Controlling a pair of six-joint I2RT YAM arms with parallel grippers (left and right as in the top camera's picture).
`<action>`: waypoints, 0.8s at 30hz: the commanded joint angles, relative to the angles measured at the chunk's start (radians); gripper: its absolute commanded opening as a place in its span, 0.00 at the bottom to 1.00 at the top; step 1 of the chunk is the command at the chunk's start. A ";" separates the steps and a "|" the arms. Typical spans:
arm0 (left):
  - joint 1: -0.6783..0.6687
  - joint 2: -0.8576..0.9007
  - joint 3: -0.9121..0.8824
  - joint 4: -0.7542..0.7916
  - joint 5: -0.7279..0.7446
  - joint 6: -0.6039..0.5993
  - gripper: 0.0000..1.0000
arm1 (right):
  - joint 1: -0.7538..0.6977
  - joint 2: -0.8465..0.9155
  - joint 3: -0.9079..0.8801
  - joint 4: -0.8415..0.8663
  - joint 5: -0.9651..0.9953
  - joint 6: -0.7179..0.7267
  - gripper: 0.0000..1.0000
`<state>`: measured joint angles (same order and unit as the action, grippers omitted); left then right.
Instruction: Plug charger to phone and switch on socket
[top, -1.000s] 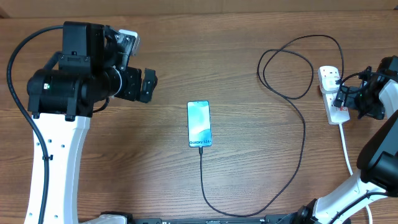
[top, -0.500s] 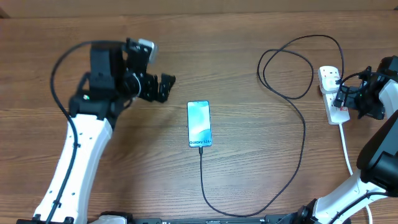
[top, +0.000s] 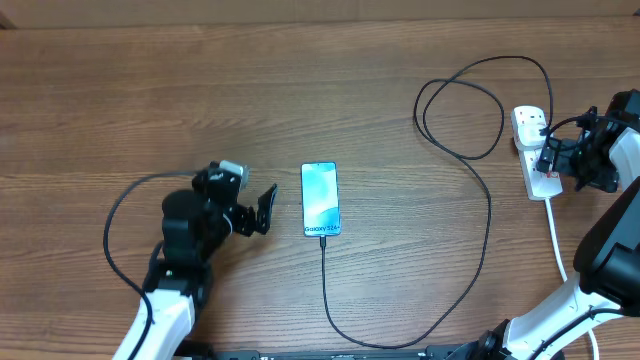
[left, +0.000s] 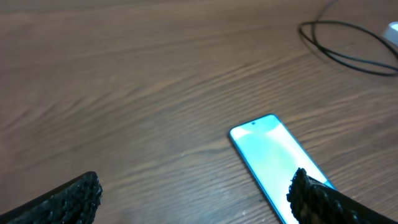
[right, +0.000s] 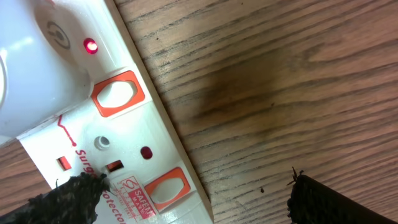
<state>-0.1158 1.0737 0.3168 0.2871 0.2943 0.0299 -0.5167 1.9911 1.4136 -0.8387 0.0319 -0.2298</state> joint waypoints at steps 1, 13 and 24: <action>0.005 -0.079 -0.101 0.036 -0.108 -0.083 1.00 | 0.000 0.033 -0.004 -0.001 0.015 -0.007 1.00; 0.011 -0.245 -0.312 0.138 -0.153 -0.216 1.00 | 0.000 0.033 -0.004 -0.001 0.014 -0.007 1.00; 0.011 -0.462 -0.312 -0.184 -0.238 -0.216 0.99 | 0.000 0.033 -0.004 -0.001 0.014 -0.007 1.00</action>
<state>-0.1150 0.6773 0.0082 0.1505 0.1062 -0.1730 -0.5167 1.9919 1.4136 -0.8383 0.0307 -0.2302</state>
